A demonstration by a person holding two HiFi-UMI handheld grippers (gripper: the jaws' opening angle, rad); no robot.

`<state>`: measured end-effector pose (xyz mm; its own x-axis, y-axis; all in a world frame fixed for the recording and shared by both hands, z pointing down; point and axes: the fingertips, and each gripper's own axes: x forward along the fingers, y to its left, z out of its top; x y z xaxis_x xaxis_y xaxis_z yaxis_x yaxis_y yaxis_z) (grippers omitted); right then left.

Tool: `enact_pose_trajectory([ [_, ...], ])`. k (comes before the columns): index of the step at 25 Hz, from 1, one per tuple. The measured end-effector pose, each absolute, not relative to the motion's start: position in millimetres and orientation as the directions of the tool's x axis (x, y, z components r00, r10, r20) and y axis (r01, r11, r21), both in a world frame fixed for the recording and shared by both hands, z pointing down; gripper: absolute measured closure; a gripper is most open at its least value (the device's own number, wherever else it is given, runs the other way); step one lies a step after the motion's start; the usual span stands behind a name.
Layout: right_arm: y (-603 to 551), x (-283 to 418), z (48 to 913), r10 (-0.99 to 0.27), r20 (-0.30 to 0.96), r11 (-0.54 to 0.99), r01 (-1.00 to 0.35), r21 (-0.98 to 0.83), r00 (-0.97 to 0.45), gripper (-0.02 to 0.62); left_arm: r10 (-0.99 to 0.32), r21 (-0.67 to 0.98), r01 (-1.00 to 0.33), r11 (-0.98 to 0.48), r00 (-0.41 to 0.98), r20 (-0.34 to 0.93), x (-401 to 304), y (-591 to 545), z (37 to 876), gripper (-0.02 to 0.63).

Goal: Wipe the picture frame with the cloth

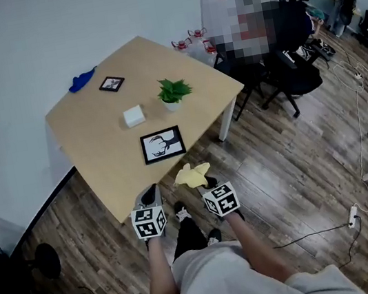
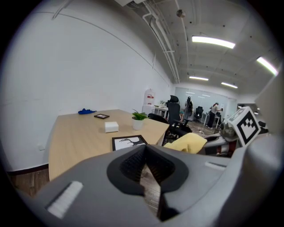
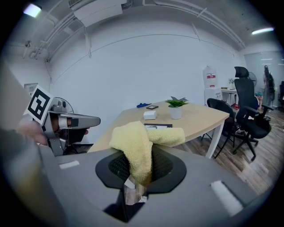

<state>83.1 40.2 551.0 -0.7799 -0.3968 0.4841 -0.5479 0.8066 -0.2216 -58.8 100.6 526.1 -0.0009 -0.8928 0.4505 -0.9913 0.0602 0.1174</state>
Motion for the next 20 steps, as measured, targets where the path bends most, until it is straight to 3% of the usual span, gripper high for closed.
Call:
enact_pose_trajectory([
  [20,37.8,78.0,549.9,-0.412,0.473,0.809,-0.551,-0.203,-0.779,0.538,-0.891,0.094,-0.995,0.039,0.007,0.453,-60.9,96.9,524.3,0.554],
])
